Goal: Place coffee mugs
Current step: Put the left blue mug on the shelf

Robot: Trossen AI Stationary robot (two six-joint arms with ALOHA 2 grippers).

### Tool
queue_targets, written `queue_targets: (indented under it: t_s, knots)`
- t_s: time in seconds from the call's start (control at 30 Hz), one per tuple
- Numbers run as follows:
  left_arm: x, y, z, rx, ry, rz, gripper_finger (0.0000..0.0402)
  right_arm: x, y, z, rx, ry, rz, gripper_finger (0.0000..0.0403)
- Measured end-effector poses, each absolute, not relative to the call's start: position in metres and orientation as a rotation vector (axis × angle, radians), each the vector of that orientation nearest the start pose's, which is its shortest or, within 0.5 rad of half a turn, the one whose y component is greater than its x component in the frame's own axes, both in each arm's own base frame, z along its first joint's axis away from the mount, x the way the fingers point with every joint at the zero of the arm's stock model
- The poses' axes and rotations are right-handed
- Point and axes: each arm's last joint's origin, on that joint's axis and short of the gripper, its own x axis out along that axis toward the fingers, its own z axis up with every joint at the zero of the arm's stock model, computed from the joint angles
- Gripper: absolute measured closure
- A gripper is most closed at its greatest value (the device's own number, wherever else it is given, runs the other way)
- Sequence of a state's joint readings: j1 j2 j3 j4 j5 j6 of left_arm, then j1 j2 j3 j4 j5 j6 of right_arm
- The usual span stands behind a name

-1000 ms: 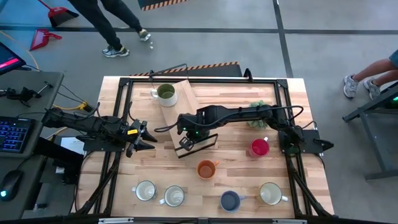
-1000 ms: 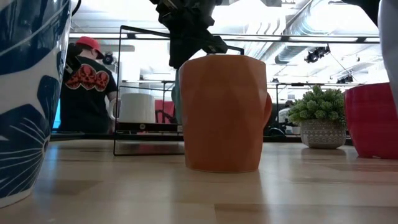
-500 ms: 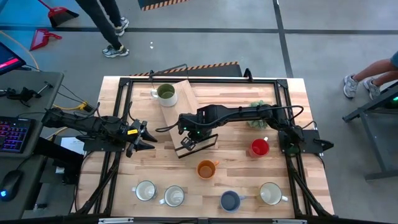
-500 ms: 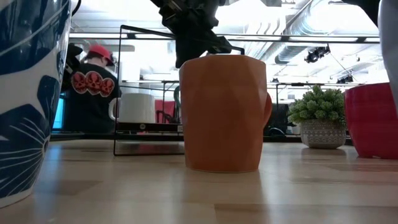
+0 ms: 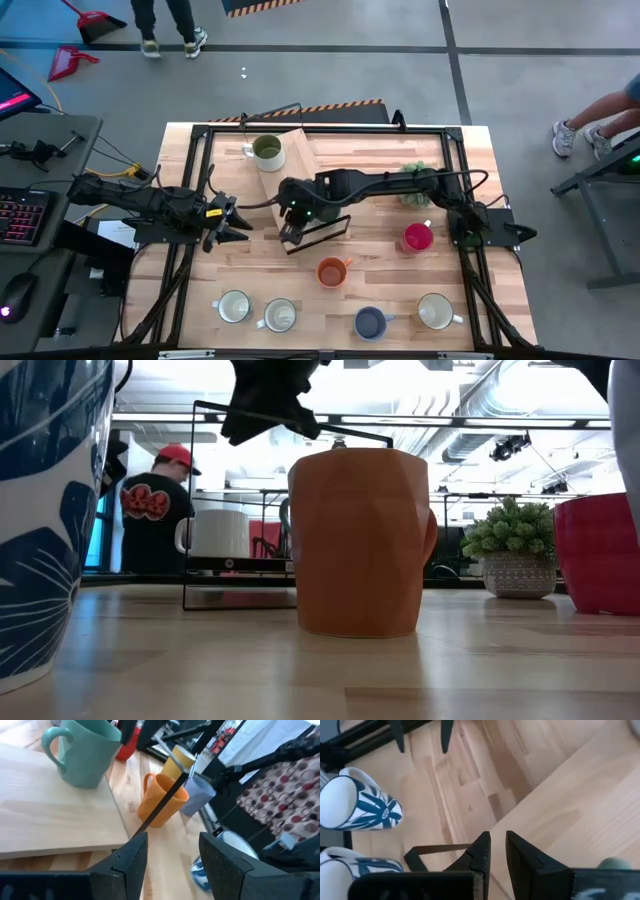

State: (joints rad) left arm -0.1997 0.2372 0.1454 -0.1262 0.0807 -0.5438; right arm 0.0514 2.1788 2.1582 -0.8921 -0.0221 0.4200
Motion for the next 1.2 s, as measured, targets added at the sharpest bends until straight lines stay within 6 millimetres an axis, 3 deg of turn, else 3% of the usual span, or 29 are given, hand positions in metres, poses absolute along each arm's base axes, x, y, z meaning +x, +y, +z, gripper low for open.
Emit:
queue_targets:
  t_s: [0.13,0.37,0.63,0.77,0.87,1.0,1.2]
  knots:
    - [0.105,-0.024,0.184,-0.517,0.269,-0.219,0.0236,0.457,0.016,0.335,0.332,0.845,-0.088,0.0363]
    - [0.105,-0.023,0.184,-0.504,0.261,-0.197,0.0236,0.389,0.007,0.408,0.167,0.803,-0.052,0.0363]
    - [0.106,-0.020,0.184,-0.479,0.222,-0.091,0.0236,0.313,0.005,0.443,0.015,0.913,-0.207,0.0363]
    - [0.106,-0.020,0.186,-0.445,0.197,-0.090,0.0236,0.281,0.000,0.434,-0.013,0.933,-0.235,0.0364]
    - [0.107,-0.019,0.191,-0.450,0.145,-0.078,0.0236,0.253,-0.006,0.410,0.007,0.914,-0.266,0.0364]
    - [0.108,-0.018,0.195,-0.459,0.099,-0.060,0.0236,0.218,-0.011,0.373,0.078,0.762,-0.240,0.0364]
    - [0.108,-0.018,0.195,-0.555,0.104,-0.055,0.0236,0.181,-0.011,0.327,0.117,0.484,-0.115,0.0364]
